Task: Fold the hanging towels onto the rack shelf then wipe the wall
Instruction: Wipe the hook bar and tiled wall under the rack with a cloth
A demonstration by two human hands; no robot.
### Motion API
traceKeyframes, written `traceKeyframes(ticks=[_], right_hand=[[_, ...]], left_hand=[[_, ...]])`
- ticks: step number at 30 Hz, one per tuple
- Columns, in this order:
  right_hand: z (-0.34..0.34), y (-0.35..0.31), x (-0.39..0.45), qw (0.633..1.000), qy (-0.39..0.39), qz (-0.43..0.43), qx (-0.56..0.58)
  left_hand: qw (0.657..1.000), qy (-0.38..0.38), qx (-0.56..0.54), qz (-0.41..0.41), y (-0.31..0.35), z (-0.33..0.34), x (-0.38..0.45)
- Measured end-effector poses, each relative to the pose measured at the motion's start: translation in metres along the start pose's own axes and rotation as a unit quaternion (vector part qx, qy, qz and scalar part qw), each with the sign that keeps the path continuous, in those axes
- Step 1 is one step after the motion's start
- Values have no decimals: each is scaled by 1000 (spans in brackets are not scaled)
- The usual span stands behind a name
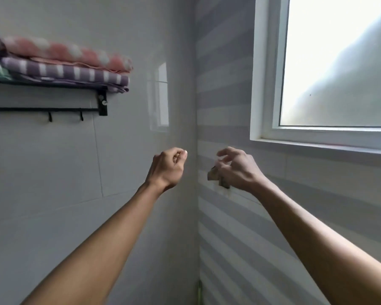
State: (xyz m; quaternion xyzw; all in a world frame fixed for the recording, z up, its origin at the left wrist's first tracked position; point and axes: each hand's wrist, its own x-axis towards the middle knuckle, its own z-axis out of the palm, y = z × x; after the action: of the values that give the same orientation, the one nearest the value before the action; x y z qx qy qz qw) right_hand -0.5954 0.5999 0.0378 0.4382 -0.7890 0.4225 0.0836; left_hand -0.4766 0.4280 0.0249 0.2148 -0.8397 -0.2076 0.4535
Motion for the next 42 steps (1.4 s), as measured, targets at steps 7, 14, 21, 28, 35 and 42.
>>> traceKeyframes(ticks=[7, 14, 21, 28, 35, 42], right_hand=[[5, 101, -45, 991, -34, 121, 39], [48, 161, -25, 983, -38, 178, 35], [108, 196, 69, 978, -6, 207, 21], [165, 214, 176, 970, 47, 237, 7], [209, 243, 252, 956, 108, 271, -3], [234, 273, 286, 942, 185, 281, -9]], left_hand=[[994, -91, -29, -60, -5, 94, -50], [982, -148, -50, -111, -52, 168, -41], [975, -169, -66, -129, -125, 233, 43], [968, -183, -101, -136, -182, 293, 152], [947, -213, -189, -149, -213, 362, 218], [896, -258, -313, -181, -225, 409, 241]])
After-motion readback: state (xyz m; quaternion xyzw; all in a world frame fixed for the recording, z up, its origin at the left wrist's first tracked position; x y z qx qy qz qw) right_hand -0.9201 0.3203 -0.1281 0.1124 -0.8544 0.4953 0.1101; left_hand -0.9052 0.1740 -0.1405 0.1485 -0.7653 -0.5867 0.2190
